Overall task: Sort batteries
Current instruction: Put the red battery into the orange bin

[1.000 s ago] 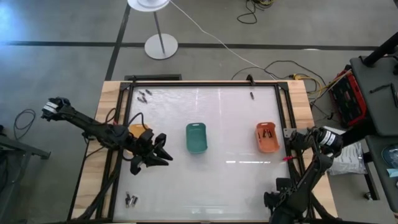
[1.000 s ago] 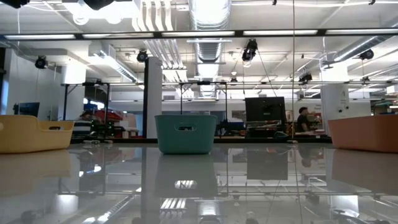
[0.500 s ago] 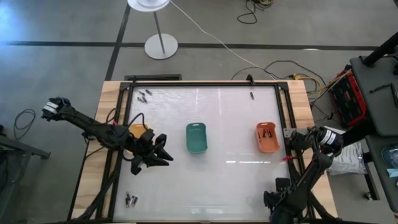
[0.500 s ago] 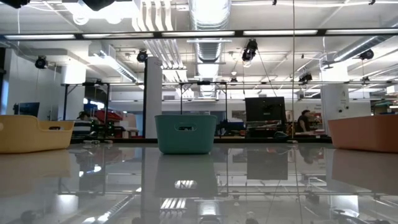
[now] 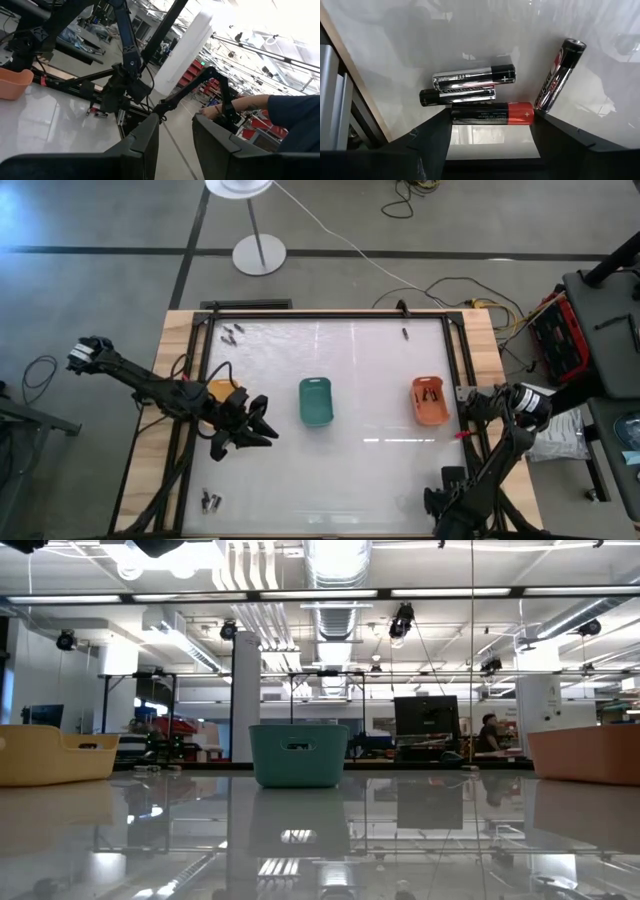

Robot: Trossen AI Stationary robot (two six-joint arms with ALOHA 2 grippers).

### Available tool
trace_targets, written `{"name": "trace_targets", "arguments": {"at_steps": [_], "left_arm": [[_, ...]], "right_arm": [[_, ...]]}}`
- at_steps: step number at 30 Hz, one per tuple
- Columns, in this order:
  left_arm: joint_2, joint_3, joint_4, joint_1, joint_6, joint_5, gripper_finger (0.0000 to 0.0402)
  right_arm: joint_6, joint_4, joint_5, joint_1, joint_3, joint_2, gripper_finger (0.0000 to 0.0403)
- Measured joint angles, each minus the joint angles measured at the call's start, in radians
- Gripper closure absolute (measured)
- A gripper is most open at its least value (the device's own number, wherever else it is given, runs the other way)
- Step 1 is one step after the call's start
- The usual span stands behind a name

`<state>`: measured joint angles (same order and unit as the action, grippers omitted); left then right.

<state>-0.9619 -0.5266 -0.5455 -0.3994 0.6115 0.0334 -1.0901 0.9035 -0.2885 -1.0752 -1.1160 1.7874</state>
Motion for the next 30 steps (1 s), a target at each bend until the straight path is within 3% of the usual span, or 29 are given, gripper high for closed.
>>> {"name": "trace_targets", "arguments": {"at_steps": [11,30], "left_arm": [[0.0,0.0,0.0,0.0,-0.002,-0.009,0.0301],[0.0,0.0,0.0,0.0,-0.012,-0.019,0.0301]], "right_arm": [[0.002,-0.004,0.001,0.0,0.0,0.0,0.0125],[-0.037,-0.013,0.027,0.002,0.008,0.0,0.0168]]}}
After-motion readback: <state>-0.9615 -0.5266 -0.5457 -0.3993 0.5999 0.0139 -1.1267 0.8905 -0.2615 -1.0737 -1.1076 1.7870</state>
